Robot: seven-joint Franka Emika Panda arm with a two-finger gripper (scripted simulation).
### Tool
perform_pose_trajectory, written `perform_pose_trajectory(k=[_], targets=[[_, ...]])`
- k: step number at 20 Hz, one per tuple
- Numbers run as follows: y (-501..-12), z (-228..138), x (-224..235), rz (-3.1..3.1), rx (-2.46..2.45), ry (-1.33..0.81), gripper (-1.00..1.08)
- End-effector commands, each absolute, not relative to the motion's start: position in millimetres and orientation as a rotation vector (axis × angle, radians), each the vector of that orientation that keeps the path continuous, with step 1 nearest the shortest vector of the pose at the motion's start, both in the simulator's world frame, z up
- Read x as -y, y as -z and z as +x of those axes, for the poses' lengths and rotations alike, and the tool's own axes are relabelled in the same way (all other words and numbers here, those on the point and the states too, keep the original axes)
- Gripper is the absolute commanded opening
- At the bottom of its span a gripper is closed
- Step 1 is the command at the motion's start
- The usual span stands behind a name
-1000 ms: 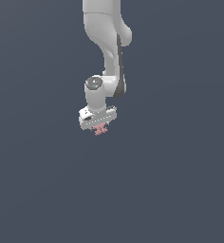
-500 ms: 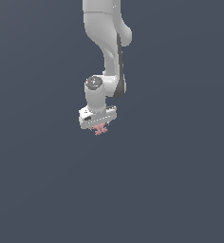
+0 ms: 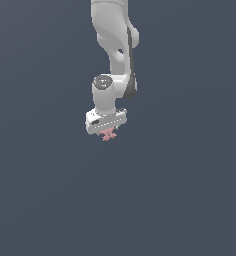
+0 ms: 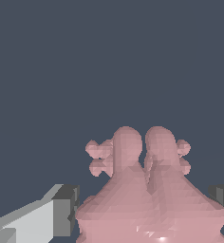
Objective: Pick up the object and move it to a goal position.
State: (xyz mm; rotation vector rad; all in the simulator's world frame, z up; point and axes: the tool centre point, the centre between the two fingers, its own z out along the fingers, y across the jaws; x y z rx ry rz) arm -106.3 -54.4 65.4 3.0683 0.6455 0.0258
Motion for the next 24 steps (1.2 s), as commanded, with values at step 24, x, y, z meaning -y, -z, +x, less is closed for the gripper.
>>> perform_pose_trajectory(k=[24], targets=[[-209, -53, -37, 3.075, -0.643, 0.0, -1.0]])
